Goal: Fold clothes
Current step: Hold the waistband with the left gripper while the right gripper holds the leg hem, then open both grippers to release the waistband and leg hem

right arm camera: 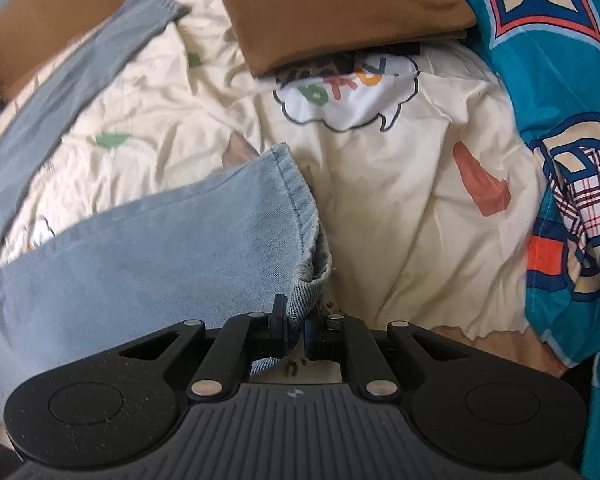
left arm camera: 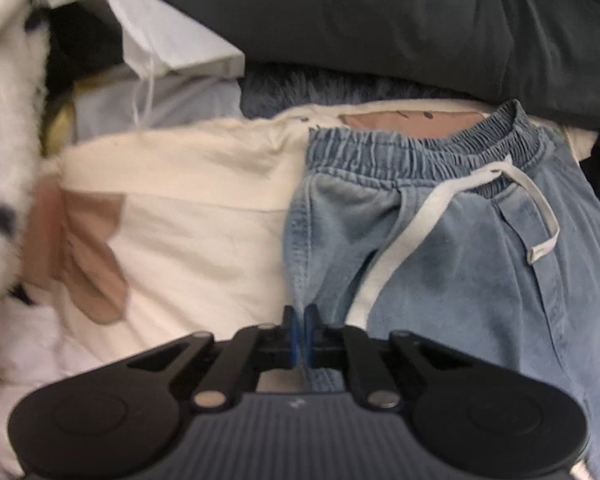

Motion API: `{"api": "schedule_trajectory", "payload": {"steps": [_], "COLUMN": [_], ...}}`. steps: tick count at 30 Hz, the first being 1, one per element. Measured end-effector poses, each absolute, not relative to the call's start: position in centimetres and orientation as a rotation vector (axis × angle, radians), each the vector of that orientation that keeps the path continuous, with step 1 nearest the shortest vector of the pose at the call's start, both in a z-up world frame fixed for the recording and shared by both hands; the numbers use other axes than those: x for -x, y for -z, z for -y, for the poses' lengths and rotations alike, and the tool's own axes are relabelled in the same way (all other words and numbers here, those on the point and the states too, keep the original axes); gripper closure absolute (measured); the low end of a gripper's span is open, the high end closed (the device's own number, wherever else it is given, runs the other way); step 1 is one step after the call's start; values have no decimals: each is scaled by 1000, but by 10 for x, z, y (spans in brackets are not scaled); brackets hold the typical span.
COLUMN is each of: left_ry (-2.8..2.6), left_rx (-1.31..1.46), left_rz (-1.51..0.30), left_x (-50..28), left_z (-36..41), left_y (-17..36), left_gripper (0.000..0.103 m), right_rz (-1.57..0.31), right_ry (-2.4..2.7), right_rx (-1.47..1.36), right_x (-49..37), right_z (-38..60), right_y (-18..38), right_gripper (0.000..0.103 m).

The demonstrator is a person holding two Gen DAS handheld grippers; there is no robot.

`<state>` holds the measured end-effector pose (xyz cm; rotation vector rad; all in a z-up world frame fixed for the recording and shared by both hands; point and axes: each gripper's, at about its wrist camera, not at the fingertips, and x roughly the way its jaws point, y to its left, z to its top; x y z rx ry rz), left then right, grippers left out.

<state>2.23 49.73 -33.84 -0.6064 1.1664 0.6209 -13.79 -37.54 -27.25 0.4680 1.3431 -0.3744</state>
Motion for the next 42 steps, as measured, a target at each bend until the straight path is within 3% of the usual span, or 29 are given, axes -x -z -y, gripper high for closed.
{"api": "schedule_trajectory", "payload": {"steps": [7,19,20,22,23,24,26,32,42], "left_ry": [-621,-659,-658,-661,-671,-675,-663,-650,-555], "left_rx": [541,438,421,378,344,312,254,144,93], "left_rz": [-1202,-1306,-1322,-1351,-1363,-1366,-1349,-1294,-1252], "left_x": [-27,-37,-39,-43,-45,-47,-50,-64,-99], "left_z": [-495,-494,-493,-492,-491,-489,-485,-471,-434], "left_y": [321,357,357,355,350,345,332,307,304], "left_gripper": [99,97,91,69,55,50,50,49,49], "right_rz": [-1427,-1515,-1515,-1525,-1527,-1524,-1502,-1361,-1257], "right_ry": [431,475,479,478,475,475,480,455,363], "right_rx": [-507,-501,-512,-533,-521,-479,-416,-384,-320], "right_x": [161,188,189,191,191,189,188,177,120], "right_z": [382,374,375,376,376,375,375,387,404], "right_y": [292,338,341,344,343,340,332,314,334], "right_gripper": [97,97,96,93,80,65,52,52,53]}}
